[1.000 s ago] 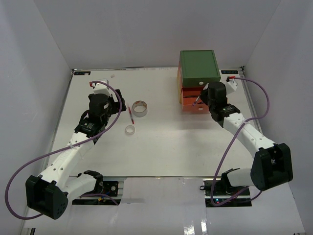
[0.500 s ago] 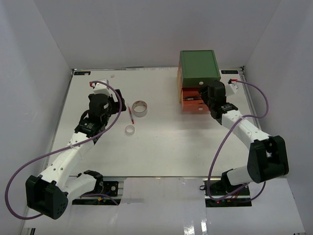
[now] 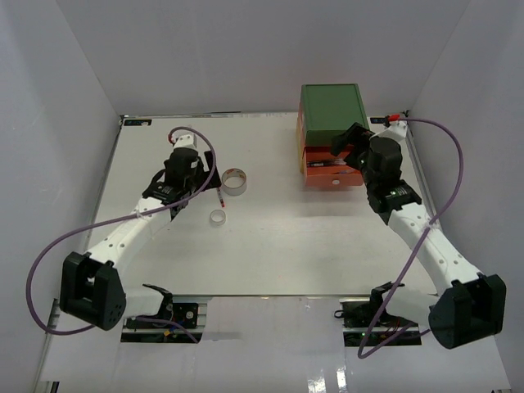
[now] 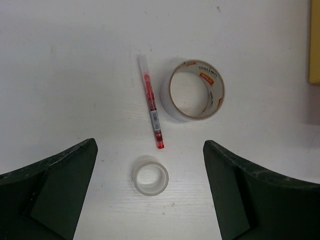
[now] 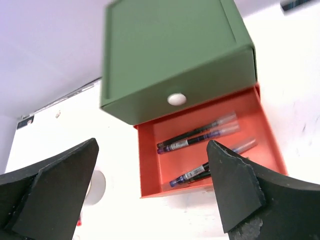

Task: Sort the stationery into containers
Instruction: Move the stationery to the center of the board, then pick up the pen from the center of the board.

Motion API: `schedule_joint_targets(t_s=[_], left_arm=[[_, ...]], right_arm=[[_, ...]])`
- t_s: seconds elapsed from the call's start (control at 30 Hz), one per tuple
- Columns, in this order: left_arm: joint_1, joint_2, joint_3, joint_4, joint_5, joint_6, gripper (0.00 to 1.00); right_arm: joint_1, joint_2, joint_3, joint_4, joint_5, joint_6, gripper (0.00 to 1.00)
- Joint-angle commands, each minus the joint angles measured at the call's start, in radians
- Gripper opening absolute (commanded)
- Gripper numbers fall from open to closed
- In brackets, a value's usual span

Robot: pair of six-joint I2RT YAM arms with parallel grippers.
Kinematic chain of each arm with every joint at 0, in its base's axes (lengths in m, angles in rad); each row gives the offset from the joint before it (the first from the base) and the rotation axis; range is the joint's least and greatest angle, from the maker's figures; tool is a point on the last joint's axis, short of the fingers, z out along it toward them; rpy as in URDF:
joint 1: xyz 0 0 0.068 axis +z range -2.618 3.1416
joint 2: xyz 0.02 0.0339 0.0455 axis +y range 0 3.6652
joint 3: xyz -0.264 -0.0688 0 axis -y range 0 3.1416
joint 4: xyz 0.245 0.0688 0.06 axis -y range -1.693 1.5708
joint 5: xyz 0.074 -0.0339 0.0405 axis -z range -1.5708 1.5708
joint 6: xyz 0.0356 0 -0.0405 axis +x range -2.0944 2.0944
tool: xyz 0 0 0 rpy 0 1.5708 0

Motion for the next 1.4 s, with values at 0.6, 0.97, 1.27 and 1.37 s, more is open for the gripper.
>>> schedule_joint_targets(t_s=[0.6, 0.97, 1.27, 1.37], left_arm=[[0.056, 0.486, 0.296, -0.24, 0.153, -0.166, 0.76], [0.086, 0.647, 0.459, -0.289, 0.122, -0.148, 0.65], [0.09, 0.768, 0.574, -0.318, 0.073, -0.13, 0.59], [0.092, 0.807, 0.605, -0.33, 0.067, -0.127, 0.57]], right_arm=[[-0.003, -0.454, -0.367, 0.041, -0.242, -0.335, 0.9], [-0.002, -0.494, -0.424, 0.04, -0.25, -0.349, 0.9], [-0.002, -0.477, -0.427, 0.041, -0.286, -0.36, 0.9], [-0.002, -0.468, -0.422, 0.041, -0.297, -0.374, 0.9]])
